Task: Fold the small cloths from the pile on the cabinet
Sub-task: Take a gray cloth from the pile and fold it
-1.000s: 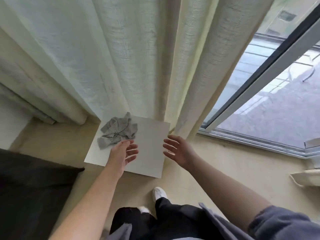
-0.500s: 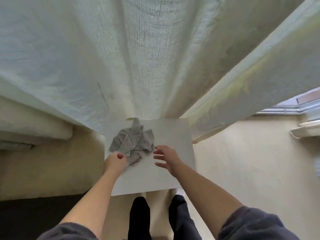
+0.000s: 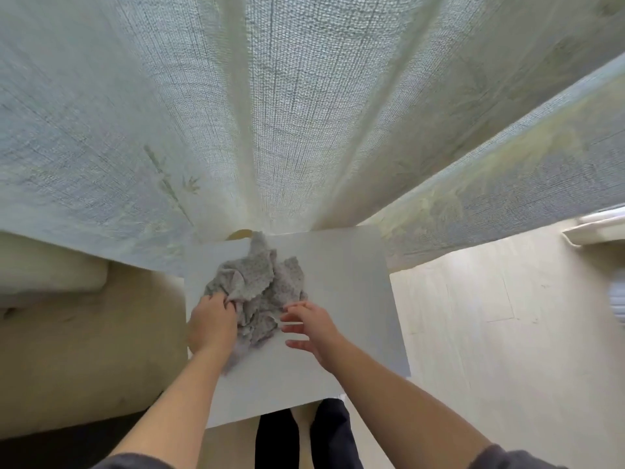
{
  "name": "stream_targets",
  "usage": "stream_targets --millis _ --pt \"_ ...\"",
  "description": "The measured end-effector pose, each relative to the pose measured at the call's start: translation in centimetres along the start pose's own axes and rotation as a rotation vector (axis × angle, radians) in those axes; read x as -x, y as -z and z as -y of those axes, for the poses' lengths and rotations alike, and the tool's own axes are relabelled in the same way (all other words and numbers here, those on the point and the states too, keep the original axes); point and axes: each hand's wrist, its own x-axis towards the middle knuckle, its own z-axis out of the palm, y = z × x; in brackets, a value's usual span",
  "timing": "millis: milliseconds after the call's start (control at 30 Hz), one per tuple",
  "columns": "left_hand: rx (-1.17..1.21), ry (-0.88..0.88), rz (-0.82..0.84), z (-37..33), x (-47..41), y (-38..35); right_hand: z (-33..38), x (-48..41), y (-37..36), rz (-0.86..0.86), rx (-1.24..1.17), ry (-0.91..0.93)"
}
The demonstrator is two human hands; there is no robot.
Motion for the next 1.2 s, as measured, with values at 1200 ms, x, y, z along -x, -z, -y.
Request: stream_targets --millis 1200 --pt "0.749 -0.452 -0.032 -11.3 22.6 30.8 15.9 32.2 5.0 -0.024 0.432 0.983"
